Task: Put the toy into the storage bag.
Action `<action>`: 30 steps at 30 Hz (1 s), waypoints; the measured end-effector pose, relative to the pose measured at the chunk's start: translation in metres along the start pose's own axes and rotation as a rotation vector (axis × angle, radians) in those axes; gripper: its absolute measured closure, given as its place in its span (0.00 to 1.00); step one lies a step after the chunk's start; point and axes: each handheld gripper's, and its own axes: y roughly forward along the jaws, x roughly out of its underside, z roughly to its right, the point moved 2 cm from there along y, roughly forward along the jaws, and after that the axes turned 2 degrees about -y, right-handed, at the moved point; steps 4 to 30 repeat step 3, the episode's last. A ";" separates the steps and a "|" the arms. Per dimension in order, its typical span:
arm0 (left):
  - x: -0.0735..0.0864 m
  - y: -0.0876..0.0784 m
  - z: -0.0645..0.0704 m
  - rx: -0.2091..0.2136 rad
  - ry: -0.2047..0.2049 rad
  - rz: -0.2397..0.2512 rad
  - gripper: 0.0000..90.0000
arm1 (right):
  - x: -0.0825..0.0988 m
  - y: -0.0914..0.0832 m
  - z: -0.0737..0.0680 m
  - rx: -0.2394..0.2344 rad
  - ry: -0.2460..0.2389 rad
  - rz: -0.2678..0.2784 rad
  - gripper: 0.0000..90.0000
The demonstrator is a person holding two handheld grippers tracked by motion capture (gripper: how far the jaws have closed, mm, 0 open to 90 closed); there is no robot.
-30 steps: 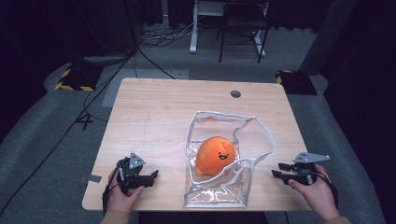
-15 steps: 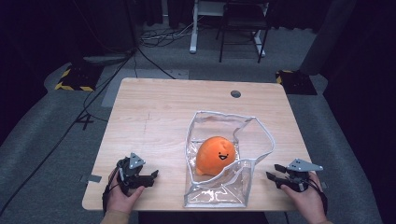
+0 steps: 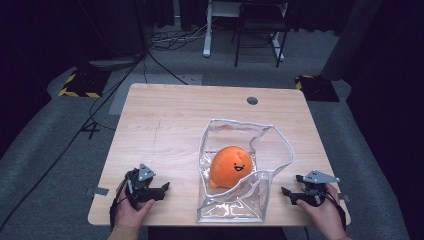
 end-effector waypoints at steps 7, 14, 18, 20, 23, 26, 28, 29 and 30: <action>0.000 0.000 0.000 -0.003 -0.002 -0.001 0.20 | 0.000 0.000 0.001 0.001 -0.001 -0.002 0.21; 0.000 0.000 0.000 -0.003 -0.002 -0.001 0.20 | 0.000 0.000 0.001 0.001 -0.001 -0.002 0.21; 0.000 0.000 0.000 -0.003 -0.002 -0.001 0.20 | 0.000 0.000 0.001 0.001 -0.001 -0.002 0.21; 0.000 0.000 0.000 -0.003 -0.002 -0.001 0.20 | 0.000 0.000 0.001 0.001 -0.001 -0.002 0.21; 0.000 0.000 0.000 -0.003 -0.002 -0.001 0.20 | 0.000 0.000 0.001 0.001 -0.001 -0.002 0.21; 0.000 0.000 0.000 -0.003 -0.002 -0.001 0.20 | 0.000 0.000 0.001 0.001 -0.001 -0.002 0.21; 0.000 0.000 0.000 -0.003 -0.002 -0.001 0.20 | 0.000 0.000 0.001 0.001 -0.001 -0.002 0.21; 0.000 0.000 0.000 -0.003 -0.002 -0.001 0.20 | 0.000 0.000 0.001 0.001 -0.001 -0.002 0.21; 0.000 0.000 0.000 -0.003 -0.002 -0.001 0.20 | 0.000 0.000 0.001 0.001 -0.001 -0.002 0.21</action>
